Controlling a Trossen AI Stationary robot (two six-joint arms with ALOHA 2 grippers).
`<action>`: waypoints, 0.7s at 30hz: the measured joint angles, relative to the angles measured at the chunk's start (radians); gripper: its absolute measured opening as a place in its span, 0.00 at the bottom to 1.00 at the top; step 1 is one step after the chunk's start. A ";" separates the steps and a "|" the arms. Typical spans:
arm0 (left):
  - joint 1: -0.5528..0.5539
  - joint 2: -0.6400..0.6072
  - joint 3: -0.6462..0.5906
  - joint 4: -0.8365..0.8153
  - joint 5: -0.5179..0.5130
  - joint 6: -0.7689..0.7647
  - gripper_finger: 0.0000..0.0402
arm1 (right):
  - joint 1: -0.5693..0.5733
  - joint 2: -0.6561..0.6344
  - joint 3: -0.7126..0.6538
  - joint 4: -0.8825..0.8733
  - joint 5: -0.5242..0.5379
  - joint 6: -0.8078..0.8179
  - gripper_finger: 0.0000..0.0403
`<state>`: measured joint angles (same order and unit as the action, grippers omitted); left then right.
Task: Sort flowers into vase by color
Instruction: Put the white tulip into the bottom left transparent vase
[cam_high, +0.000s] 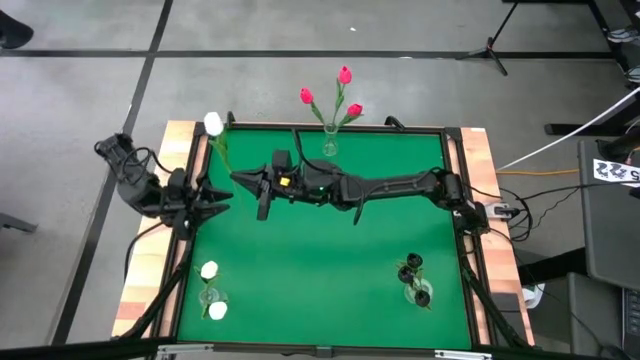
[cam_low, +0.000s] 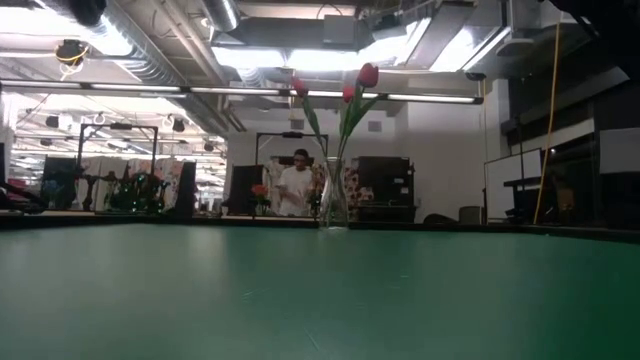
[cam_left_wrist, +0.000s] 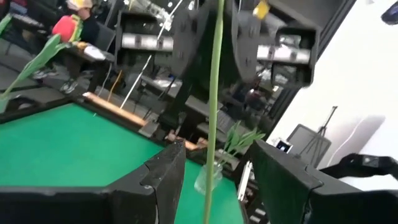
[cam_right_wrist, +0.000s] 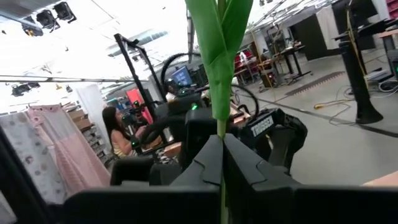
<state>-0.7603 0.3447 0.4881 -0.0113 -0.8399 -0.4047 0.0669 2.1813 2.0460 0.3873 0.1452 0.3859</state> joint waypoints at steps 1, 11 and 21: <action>0.013 0.003 0.000 0.017 0.016 0.012 0.45 | 0.000 0.000 0.000 -0.003 0.000 0.000 0.01; 0.147 0.075 0.000 0.055 0.162 -0.003 0.45 | 0.006 0.002 0.000 0.002 0.000 -0.016 0.01; 0.240 0.128 0.000 0.088 0.253 -0.012 0.44 | 0.006 0.006 0.000 -0.030 -0.007 -0.010 0.01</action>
<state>-0.5200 0.4732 0.4885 0.0768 -0.5872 -0.4170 0.0727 2.1871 2.0460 0.3576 0.1383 0.3756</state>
